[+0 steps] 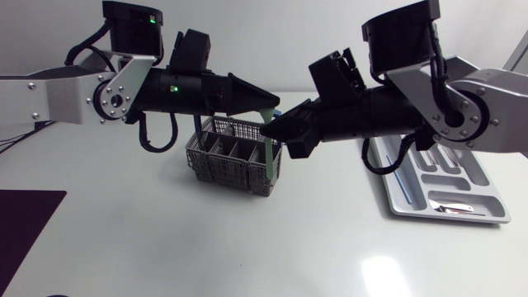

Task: Unload the cutlery basket into the drawer organizer.

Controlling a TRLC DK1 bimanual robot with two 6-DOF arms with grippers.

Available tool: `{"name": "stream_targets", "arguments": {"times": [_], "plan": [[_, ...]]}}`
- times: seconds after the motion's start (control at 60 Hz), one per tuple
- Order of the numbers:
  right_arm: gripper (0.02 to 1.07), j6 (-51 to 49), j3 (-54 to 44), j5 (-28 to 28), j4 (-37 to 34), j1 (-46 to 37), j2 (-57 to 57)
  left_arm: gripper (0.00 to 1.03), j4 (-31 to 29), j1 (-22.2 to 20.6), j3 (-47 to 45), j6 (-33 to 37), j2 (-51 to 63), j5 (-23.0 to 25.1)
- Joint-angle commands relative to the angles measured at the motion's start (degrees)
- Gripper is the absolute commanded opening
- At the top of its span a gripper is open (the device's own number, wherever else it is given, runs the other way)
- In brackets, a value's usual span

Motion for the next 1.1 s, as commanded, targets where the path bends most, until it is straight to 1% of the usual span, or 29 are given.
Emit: {"name": "stream_targets", "arguments": {"times": [0.0,0.033,0.067,0.083,0.133,0.15,0.267,0.367,0.5,0.567,0.617,0.667,0.7,0.733,0.767,0.867,0.917,1.0,1.033,1.083], "plan": [[0.07,0.88,-0.69,0.28,-0.03,0.41,0.70,0.31,0.36,0.30,1.38,-2.09,0.04,0.92],[0.07,0.44,-0.96,0.19,-0.56,0.41,0.70,0.38,0.36,0.57,1.64,-2.17,-0.05,0.83],[0.07,-0.09,-1.39,0.10,-1.00,0.41,0.61,0.42,0.36,0.74,1.82,-2.17,-0.22,0.83],[0.07,-0.09,-1.75,0.10,-1.00,0.33,0.53,0.46,0.27,0.92,2.34,-2.17,-0.40,0.57],[0.07,-0.53,-2.45,-0.07,-1.44,0.15,0.35,0.52,0.18,1.18,2.96,-2.17,-0.57,0.13],[0.07,-0.70,-2.63,-0.07,-1.70,0.06,0.35,0.57,0.18,1.36,3.49,-2.26,-0.57,-0.31],[0.07,-2.20,-4.03,-0.25,-3.81,-0.46,-0.97,0.66,-0.61,2.77,7.00,-2.61,-0.92,-1.36],[0.07,-4.04,-5.26,-0.16,-5.84,-1.69,-2.55,0.66,-1.22,4.44,9.46,-2.61,-1.36,-2.07],[0.07,-7.47,-7.46,-0.16,-8.74,-5.74,-5.01,0.66,-2.89,8.48,11.75,-1.12,-2.59,-2.68],[0.07,-9.93,-9.13,-0.16,-9.88,-8.99,-6.50,0.66,-7.02,10.24,12.45,3.36,-3.03,-3.74],[0.07,-11.95,-10.36,-0.07,-10.49,-11.54,-7.56,0.66,-11.86,11.38,12.80,8.55,-3.56,-5.23],[0.07,-14.24,-11.41,-0.07,-11.46,-14.61,-8.70,0.66,-16.43,11.82,12.98,13.91,-4.09,-7.69],[0.07,-16.17,-12.03,0.02,-12.16,-16.90,-9.32,0.66,-20.74,12.26,12.80,19.36,-4.70,-9.80],[0.07,-18.10,-12.91,0.37,-12.34,-19.18,-10.02,0.66,-23.11,12.61,12.28,22.70,-5.14,-11.38],[0.07,-20.13,-13.61,0.46,-12.52,-21.73,-10.28,0.66,-24.43,13.14,11.48,24.54,-5.49,-12.70],[0.07,-26.01,-14.93,0.72,-13.57,-27.89,-10.72,0.66,-26.36,14.72,9.38,28.32,-6.46,-14.11],[0.07,-29.35,-15.72,0.98,-13.57,-31.14,-10.90,0.66,-27.68,15.07,8.50,30.96,-6.81,-16.74],[0.07,-35.24,-16.60,0.90,-13.48,-37.73,-10.64,0.66,-28.65,15.42,7.18,33.42,-6.81,-19.21],[0.07,-37.62,-17.13,1.07,-12.87,-40.28,-10.72,0.66,-29.17,15.16,6.30,35.44,-6.99,-21.58],[0.07,-40.87,-17.48,1.16,-12.25,-43.53,-10.55,0.66,-29.17,14.72,5.24,36.94,-7.16,-23.69]]}}
